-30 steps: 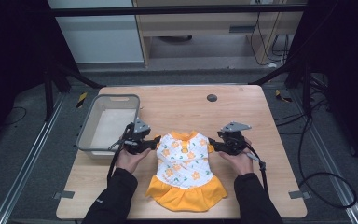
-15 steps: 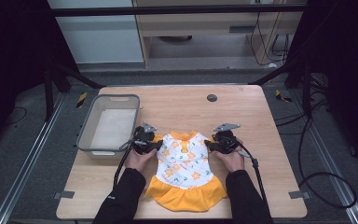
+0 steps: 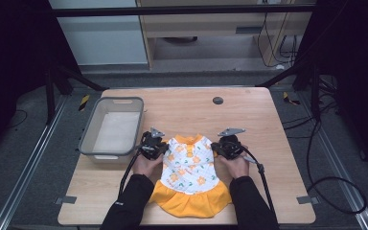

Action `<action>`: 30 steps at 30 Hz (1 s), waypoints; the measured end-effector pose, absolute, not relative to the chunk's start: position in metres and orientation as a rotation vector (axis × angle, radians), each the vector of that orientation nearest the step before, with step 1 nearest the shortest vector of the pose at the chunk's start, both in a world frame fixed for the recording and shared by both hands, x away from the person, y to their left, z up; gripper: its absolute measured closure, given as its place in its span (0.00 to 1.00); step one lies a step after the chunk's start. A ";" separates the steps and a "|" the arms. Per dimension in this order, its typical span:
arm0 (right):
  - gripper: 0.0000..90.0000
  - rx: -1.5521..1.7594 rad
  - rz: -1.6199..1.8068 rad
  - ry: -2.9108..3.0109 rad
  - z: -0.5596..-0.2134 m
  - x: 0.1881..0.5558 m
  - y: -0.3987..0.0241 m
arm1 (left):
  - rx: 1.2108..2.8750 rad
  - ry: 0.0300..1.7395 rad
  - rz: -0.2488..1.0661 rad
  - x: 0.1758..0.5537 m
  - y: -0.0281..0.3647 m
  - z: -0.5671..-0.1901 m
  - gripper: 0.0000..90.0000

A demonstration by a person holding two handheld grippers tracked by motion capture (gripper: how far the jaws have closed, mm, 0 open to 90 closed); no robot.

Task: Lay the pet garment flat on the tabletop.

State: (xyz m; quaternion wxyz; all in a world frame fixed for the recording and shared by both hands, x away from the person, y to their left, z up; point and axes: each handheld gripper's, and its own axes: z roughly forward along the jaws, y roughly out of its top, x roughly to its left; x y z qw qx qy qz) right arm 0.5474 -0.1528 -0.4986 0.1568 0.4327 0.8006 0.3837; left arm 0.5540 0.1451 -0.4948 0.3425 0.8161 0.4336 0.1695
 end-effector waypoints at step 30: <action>0.76 1.016 1.125 2.027 -0.418 0.549 -0.152 | 1.897 1.023 0.674 0.553 0.151 -0.406 0.64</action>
